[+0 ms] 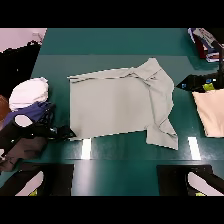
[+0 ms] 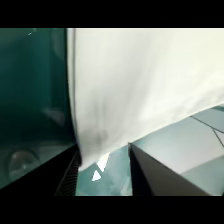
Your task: Fold the shirts.
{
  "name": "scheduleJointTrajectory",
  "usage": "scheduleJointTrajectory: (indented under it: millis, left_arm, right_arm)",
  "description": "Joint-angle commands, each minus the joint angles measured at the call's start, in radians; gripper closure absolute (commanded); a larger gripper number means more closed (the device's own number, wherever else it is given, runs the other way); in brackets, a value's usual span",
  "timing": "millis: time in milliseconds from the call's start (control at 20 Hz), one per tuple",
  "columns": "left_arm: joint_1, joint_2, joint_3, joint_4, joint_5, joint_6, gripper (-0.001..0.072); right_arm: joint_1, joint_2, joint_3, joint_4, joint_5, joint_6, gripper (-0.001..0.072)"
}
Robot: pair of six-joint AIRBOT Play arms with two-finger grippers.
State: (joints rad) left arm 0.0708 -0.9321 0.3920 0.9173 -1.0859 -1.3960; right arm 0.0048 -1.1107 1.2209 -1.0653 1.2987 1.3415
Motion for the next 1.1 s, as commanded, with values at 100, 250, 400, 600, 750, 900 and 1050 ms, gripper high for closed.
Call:
scheduleJointTrajectory:
  millis: [100,250,400,600,750,900,1050]
  left_arm:
    - [0.000,0.002,-0.048,-0.092,0.110,0.047,0.0643]
    - [0.000,0.002,0.008,-0.110,0.105,0.069,0.0686]
    - [0.000,0.002,0.088,-0.109,0.077,0.069,0.0686]
    - [0.000,0.002,0.140,-0.110,0.075,0.069,0.0686]
    - [0.000,0.002,0.140,-0.111,0.074,0.069,0.0686]
    - [0.000,0.002,0.140,-0.110,0.064,0.069,0.0686]
    - [0.000,0.002,0.140,-0.110,0.063,0.069,0.0686]
  right_arm:
    - [0.000,0.044,-0.010,-0.011,0.019,0.006,0.0275]
    - [0.005,0.048,-0.024,-0.082,0.095,0.027,0.0340]
    - [0.071,0.091,-0.151,-0.199,0.089,0.058,0.0355]
    - [0.251,0.126,-0.326,-0.319,0.022,0.095,0.0345]
    - [0.389,0.089,-0.390,-0.346,-0.018,0.100,0.0239]
    - [0.473,-0.002,-0.392,-0.450,-0.017,0.171,0.0239]
    - [0.511,-0.077,-0.393,-0.454,-0.040,0.188,0.0241]
